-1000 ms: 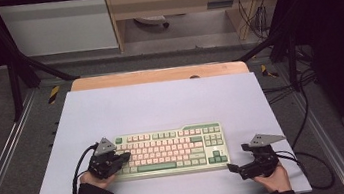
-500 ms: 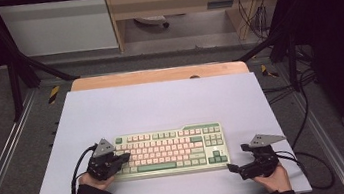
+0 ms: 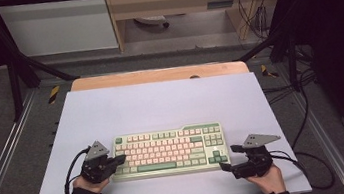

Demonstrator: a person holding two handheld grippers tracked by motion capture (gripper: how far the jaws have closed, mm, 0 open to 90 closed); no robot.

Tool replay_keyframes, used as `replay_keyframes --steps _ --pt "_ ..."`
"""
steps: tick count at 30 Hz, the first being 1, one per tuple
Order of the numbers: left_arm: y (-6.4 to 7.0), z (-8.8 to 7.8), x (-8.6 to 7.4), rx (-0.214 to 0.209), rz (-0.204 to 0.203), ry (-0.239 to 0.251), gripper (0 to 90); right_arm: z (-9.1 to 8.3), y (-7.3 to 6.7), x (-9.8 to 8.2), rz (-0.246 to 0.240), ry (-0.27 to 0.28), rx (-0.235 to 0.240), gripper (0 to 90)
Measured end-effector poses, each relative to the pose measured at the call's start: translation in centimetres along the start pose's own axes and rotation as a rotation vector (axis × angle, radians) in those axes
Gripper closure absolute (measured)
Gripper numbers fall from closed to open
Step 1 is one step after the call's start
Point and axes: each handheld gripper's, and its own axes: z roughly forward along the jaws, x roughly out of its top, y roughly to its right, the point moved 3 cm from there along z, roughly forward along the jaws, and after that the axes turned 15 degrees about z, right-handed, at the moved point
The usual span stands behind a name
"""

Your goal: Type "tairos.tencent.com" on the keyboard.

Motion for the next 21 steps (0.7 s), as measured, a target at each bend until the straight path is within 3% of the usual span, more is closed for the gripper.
replay_keyframes --steps 13,21 --pt "0.0 0.0 0.0 -0.004 0.000 0.002 89.7 2.4 -2.9 1.5 -0.012 -0.019 0.071 45.3" --pt "0.0 0.1 0.0 -0.007 0.003 -0.001 89.7 3.7 -4.2 2.5 -0.030 -0.031 0.071 57.2"
